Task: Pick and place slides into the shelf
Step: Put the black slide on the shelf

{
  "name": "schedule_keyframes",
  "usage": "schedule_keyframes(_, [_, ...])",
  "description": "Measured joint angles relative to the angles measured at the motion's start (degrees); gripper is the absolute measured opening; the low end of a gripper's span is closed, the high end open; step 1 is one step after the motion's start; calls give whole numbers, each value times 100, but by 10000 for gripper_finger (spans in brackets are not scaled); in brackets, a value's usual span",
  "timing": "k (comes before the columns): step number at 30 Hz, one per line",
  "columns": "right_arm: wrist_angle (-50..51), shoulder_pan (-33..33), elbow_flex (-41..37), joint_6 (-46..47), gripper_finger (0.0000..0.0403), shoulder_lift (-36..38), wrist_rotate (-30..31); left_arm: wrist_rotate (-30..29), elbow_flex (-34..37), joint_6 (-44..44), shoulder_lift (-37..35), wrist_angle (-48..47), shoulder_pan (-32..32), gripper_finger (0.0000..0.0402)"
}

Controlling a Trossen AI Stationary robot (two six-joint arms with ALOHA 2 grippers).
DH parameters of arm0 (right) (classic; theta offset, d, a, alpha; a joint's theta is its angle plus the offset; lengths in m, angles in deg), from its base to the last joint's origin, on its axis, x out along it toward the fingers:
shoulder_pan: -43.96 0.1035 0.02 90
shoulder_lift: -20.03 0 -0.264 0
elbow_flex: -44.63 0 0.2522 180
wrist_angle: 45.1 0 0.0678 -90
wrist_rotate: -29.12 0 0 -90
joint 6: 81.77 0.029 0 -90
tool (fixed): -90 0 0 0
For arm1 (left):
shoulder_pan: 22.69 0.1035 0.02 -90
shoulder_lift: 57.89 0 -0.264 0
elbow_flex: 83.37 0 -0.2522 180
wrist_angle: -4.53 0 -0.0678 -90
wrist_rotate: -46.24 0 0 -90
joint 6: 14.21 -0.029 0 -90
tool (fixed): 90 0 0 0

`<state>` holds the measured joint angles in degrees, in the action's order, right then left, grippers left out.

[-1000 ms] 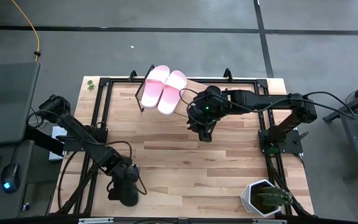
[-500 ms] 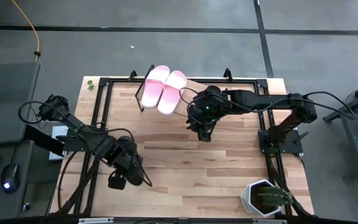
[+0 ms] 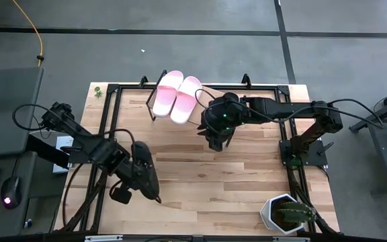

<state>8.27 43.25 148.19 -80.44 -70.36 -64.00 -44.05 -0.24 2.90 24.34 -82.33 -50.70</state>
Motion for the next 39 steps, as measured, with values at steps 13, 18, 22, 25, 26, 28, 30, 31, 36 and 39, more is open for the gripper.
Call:
schedule_keyframes(13, [-637, 0, 0, 379, 49, 2, 34, -22, -559, -735, -2, -152, 566, 6])
schedule_keyframes(18, [-777, 0, 0, 380, 55, 2, 32, 109, -620, -1041, -4, -102, 820, 7])
schedule_keyframes(22, [-790, -5, 0, 381, 59, 2, -18, 126, -620, -1290, -1, -86, 944, 7])
schedule_keyframes(25, [-823, -7, 0, 375, 73, 2, -90, 166, -620, -1460, 1, -20, 943, 7])
schedule_keyframes(26, [-864, -7, 0, 372, 79, 2, -95, 200, -620, -1524, 1, 31, 942, 7])
schedule_keyframes(28, [-1030, -7, 0, 363, 90, 2, -96, 256, -620, -1589, 3, 129, 924, 7])
schedule_keyframes(30, [-1160, -9, 0, 334, 100, 2, -159, 271, -620, -1621, 5, 226, 925, 7])
schedule_keyframes(31, [-1202, -9, 0, 285, 104, 2, -191, 270, -620, -1651, 5, 256, 926, 7])
schedule_keyframes(36, [-1458, 0, 0, 474, 114, 2, -335, 264, -620, -1822, 5, 282, 929, 7])
schedule_keyframes(39, [-1466, -7, 0, 860, 115, 2, -340, 266, -620, -1852, 5, 326, 929, 7])
